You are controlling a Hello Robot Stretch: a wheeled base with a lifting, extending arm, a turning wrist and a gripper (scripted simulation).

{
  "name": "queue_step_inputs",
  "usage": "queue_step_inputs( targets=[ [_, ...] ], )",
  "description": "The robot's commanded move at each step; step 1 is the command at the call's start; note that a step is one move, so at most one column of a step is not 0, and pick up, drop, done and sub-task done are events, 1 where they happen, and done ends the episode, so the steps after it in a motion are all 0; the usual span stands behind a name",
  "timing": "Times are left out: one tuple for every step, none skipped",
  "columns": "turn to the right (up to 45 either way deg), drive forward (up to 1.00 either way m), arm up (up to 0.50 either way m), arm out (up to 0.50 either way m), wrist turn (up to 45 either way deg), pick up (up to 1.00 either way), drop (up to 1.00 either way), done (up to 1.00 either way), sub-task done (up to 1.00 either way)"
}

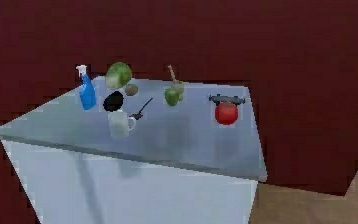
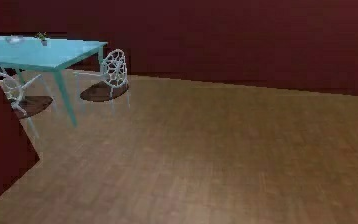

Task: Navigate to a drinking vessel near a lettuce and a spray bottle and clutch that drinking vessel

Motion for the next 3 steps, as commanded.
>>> queue_step_inputs(
  targets=[
    [-45.0,0.0,0.0,0.0,0.0,0.0,0.0,0.0,0.0],
    [-30.0,0.0,0.0,0.0,0.0,0.0,0.0,0.0,0.0],
    [0.0,0.3,0.0,0.0,0.0,0.0,0.0,0.0,0.0]
  ],
)
